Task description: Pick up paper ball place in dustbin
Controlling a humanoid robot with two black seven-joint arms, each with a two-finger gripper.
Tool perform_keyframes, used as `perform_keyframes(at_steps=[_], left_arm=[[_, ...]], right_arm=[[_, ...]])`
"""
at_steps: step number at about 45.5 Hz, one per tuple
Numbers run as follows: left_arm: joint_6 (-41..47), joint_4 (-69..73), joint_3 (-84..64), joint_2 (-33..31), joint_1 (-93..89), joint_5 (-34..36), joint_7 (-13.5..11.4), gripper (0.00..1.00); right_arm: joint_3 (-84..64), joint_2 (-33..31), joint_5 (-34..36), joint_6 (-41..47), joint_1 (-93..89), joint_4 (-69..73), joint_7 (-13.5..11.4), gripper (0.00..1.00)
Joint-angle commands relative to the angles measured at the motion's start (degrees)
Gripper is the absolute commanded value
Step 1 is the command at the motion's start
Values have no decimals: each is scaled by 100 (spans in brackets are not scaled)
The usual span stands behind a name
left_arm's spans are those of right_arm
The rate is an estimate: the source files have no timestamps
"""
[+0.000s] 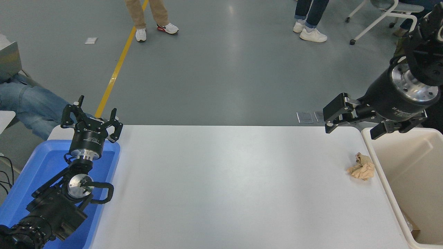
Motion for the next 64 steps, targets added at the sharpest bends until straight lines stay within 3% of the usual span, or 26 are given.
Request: perform_keyframes(at_steps=[1,64], left_arm=[[0,-5,-1,-9,0,0,-1,99],[0,-4,-1,0,0,0,-1,99]], right_arm=[[0,-3,1,1,1,0,0,100],[-35,76,80,-25,-535,-483,9,100]])
